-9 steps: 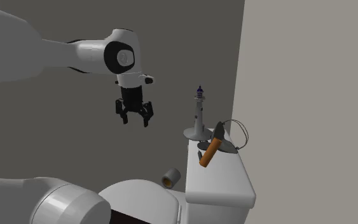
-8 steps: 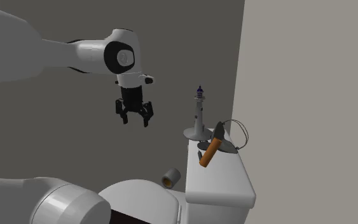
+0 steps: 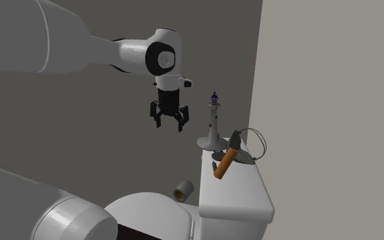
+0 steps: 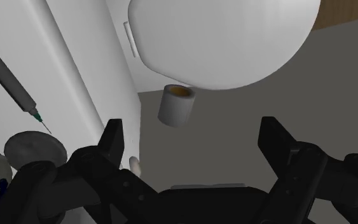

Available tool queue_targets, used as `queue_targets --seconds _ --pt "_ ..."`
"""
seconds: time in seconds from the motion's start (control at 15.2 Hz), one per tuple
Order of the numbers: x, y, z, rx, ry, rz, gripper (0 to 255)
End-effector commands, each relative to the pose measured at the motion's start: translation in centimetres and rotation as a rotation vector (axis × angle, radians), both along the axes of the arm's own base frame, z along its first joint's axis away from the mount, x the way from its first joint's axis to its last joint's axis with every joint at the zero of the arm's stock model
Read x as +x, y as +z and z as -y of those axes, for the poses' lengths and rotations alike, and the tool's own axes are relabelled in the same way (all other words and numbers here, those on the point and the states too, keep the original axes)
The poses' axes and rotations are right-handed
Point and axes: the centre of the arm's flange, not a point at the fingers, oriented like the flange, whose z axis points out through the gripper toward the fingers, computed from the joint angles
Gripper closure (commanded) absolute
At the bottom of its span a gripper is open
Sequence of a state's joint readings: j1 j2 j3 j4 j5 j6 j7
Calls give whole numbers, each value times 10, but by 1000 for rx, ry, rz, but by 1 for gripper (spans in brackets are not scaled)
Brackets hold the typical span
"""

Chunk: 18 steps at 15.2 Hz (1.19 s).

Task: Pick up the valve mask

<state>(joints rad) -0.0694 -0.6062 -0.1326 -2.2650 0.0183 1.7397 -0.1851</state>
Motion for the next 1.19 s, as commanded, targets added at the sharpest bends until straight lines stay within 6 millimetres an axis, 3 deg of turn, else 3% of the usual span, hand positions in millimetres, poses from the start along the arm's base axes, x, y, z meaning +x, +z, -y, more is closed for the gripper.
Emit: queue_targets --seconds 0.0,1.12 --pt "14 4 24 14 -16 1 0" --pt "113 10 239 139 -152 15 0"
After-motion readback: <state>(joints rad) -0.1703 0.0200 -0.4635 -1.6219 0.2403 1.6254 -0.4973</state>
